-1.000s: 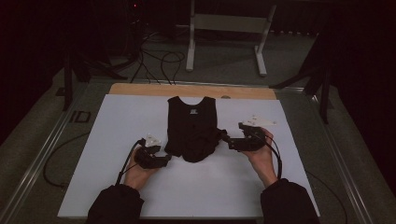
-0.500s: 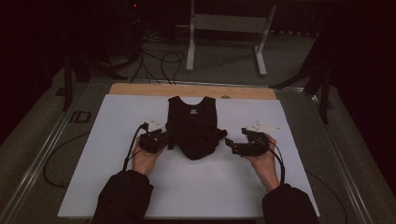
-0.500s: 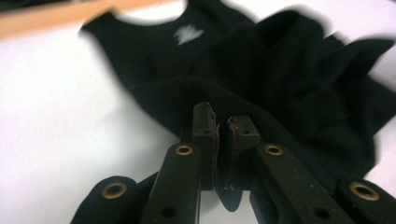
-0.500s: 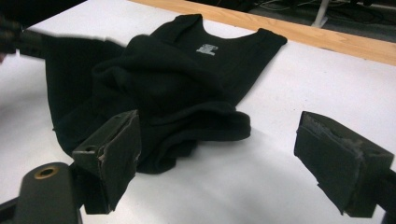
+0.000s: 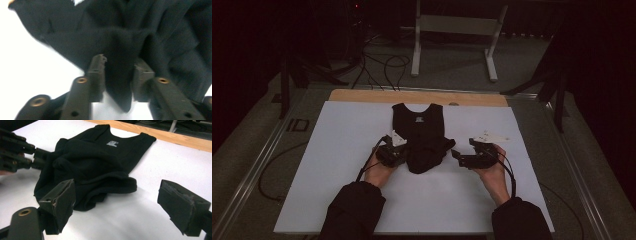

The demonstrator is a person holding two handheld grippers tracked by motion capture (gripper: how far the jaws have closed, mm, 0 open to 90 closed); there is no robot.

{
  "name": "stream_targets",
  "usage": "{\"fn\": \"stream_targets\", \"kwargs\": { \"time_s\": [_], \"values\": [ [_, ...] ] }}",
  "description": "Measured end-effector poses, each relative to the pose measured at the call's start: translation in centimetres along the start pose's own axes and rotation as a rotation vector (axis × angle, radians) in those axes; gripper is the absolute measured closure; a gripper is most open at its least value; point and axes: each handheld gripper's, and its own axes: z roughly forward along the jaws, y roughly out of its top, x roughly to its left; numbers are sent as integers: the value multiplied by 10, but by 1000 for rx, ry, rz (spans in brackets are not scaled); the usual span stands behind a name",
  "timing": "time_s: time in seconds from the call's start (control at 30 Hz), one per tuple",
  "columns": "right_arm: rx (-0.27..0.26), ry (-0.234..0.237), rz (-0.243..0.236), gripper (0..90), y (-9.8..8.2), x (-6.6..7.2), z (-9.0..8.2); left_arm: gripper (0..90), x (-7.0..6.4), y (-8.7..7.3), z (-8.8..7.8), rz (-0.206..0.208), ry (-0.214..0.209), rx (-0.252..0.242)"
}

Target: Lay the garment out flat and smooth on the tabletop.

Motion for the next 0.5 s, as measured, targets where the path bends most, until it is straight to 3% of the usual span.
{"fn": "stream_targets", "kwargs": {
  "time_s": [0.1, 0.2, 0.3, 0.33, 0.37, 0.43, 0.5],
  "values": [
    [1, 0, -1, 147, 0, 0, 1, 546, 0, -11, 2, -17, 28, 34],
    [4, 0, -6, 147, -1, 1, 1, 498, 0, -16, -1, -61, 37, 20],
    [4, 1, -5, 147, -1, 2, 2, 570, -1, -17, -2, -78, 24, 21],
    [4, 3, -6, 147, -1, 2, 2, 570, -2, -16, -4, -47, 13, 30],
    [4, 2, -9, 148, 0, 3, 2, 678, -3, -15, -5, -21, 27, 39],
    [4, 3, -11, 149, 0, 2, 1, 767, -3, -15, -9, 39, 101, 72],
    [1, 4, -10, 150, 0, 2, 0, 780, 0, -17, -14, 68, 157, 84]
  ]
}}
